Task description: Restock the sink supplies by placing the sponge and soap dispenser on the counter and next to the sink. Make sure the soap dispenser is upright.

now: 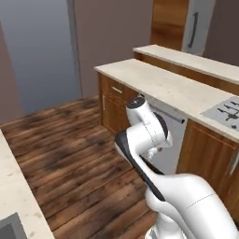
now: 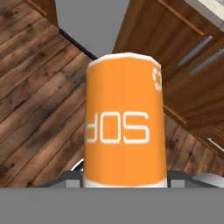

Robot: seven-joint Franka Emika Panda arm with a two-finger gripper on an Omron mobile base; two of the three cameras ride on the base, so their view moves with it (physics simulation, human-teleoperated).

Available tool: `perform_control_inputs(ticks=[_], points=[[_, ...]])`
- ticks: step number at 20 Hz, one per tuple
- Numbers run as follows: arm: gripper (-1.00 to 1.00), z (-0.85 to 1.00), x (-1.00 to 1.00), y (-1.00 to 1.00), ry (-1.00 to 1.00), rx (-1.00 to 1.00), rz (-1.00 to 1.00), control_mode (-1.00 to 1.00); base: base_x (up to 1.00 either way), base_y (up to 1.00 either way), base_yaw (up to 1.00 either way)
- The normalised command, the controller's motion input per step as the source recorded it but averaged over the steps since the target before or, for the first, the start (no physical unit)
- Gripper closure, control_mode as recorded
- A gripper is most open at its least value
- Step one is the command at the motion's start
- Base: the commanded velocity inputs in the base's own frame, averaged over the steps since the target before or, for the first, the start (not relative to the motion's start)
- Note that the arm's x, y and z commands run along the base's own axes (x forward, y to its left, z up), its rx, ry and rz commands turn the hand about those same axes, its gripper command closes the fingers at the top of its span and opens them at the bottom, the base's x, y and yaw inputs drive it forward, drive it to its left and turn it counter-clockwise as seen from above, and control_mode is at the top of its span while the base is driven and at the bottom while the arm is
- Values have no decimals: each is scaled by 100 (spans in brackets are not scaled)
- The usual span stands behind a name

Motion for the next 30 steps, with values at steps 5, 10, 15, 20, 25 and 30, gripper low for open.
perform_control_inputs(ticks=[5, 10, 15, 20, 25, 30], points=[[100, 0, 0, 0, 0, 0, 0, 100, 19, 4, 76], [100, 0, 0, 0, 0, 0, 0, 100, 9, -41, 67], [100, 0, 0, 0, 0, 0, 0, 100, 16, -22, 67], [100, 0, 0, 0, 0, 0, 0, 100, 36, -19, 67], [100, 0, 0, 0, 0, 0, 0, 100, 43, -51, 64], [100, 0, 0, 0, 0, 0, 0, 100, 46, -78, 62]])
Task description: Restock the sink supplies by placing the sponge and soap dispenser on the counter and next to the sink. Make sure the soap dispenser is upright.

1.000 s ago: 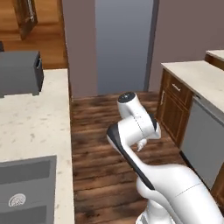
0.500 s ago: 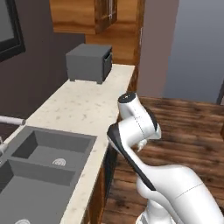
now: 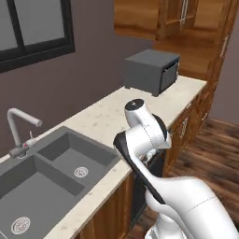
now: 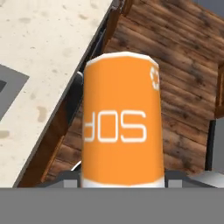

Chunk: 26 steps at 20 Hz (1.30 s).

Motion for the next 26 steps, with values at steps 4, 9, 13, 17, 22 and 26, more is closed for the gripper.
perform_control_inputs(ticks=[4, 9, 13, 17, 22, 26], points=[[100, 0, 0, 0, 0, 0, 0, 100, 47, -80, 61], [100, 0, 0, 0, 0, 0, 0, 100, 25, -78, 60], [100, 0, 0, 0, 0, 0, 0, 100, 14, -45, 58], [100, 0, 0, 0, 0, 0, 0, 100, 18, -44, 54], [100, -4, 33, -16, 0, 8, 10, -100, 15, -2, 7], [100, 14, 79, -14, 2, 27, 2, -100, 0, 0, 0]])
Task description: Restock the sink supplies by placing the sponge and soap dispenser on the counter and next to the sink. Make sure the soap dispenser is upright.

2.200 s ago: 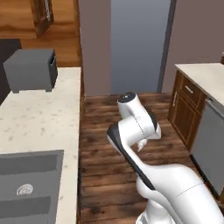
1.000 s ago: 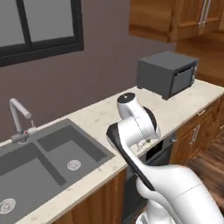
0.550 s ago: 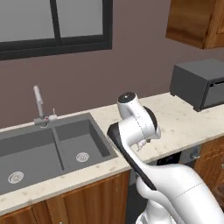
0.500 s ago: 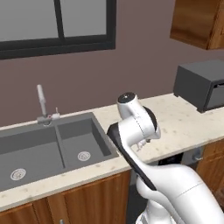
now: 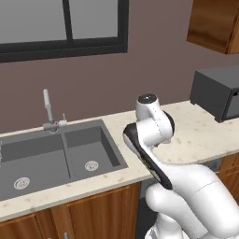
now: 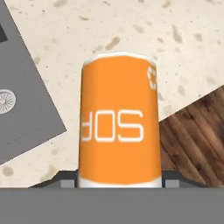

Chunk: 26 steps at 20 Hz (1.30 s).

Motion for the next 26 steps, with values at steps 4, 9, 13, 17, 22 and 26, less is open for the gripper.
perform_control_inputs(ticks=[4, 9, 13, 17, 22, 26], points=[[100, 35, 87, 0, 18, 31, 0, -100, 0, 0, 0], [100, 9, 46, 23, 24, 29, -5, -100, 0, 0, 0], [100, -11, 0, 2, 21, 36, -7, -100, 0, 0, 0], [100, -27, 0, 9, 13, 40, -8, -100, 0, 0, 0], [100, -21, 7, 17, 4, 29, -11, -100, 0, 0, 0], [100, 0, 26, 23, 19, 17, -9, -100, 0, 0, 0]])
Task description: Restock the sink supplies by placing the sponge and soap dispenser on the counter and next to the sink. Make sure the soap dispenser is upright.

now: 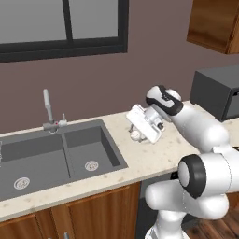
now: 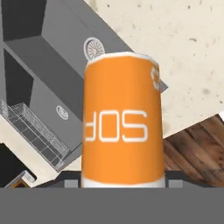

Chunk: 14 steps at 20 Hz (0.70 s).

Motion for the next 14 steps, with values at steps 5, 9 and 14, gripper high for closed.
perform_control_inputs(ticks=[5, 9, 14], points=[[100, 2, 29, 8, 34, 13, -2, -100, 0, 0, 0], [100, -1, 14, -1, 32, 17, 0, -100, 0, 0, 0], [100, -16, 20, -2, 17, 22, 0, -100, 0, 0, 0]])
